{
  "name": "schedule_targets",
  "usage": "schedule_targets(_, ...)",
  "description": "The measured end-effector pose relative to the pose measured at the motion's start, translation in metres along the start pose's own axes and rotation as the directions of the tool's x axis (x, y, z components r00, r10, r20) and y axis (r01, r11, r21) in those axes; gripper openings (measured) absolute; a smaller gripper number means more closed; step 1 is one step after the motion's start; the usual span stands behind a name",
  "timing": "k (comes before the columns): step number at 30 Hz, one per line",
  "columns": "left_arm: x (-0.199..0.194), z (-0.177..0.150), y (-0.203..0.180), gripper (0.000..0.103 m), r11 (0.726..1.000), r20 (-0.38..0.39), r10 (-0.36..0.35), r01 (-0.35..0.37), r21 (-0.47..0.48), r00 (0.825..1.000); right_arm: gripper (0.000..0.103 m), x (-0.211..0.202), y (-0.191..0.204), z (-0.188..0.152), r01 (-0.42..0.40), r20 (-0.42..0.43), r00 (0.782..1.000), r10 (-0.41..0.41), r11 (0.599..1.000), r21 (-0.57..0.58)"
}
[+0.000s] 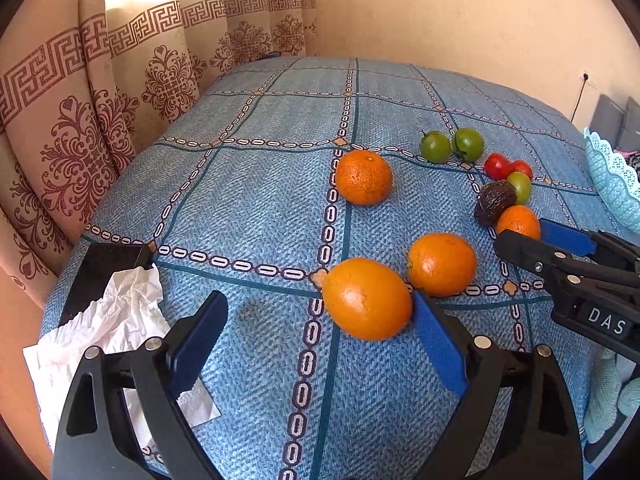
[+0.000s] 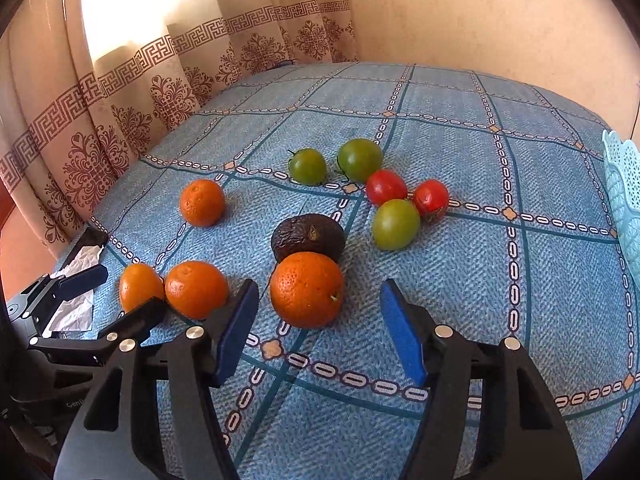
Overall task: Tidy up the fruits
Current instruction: 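Grasp the large orange with the left gripper while the right gripper grasps another orange, then carry both held oranges up and over to the light-blue basket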
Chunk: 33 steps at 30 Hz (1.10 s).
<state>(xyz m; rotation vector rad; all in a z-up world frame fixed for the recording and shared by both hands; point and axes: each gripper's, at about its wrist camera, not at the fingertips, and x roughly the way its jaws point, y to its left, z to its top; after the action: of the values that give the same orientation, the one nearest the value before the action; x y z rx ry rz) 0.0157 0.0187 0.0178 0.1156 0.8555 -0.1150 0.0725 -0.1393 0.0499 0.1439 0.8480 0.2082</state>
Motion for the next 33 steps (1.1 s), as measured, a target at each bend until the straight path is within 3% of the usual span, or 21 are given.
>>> schedule_targets(9, 0.004, 0.001, -0.003, 0.073, 0.999, -0.011, -0.048, 0.048, 0.018, 0.999, 0.048, 0.007, 0.002, 0.001, 0.005, -0.01, 1.0, -0.005, 1.0, -0.005)
schedule_targets(13, 0.004, 0.003, -0.01, 0.059, 0.997, -0.009, -0.069, 0.07, 0.034, 0.998, 0.04, 0.005, 0.003, 0.001, -0.001, -0.003, 1.0, 0.001, 1.0, -0.006)
schedule_targets(17, 0.004, 0.004, -0.015, 0.044, 0.994, -0.005, -0.098, 0.098, 0.049, 0.995, 0.038, 0.002, 0.003, 0.0, -0.002, 0.003, 1.0, 0.002, 1.0, -0.006)
schedule_targets(33, -0.011, 0.005, -0.008, 0.042, 0.995, 0.006, -0.089, 0.089, 0.034, 0.996, 0.038, -0.027, -0.009, -0.007, -0.002, 0.058, 0.998, 0.001, 1.0, 0.03)
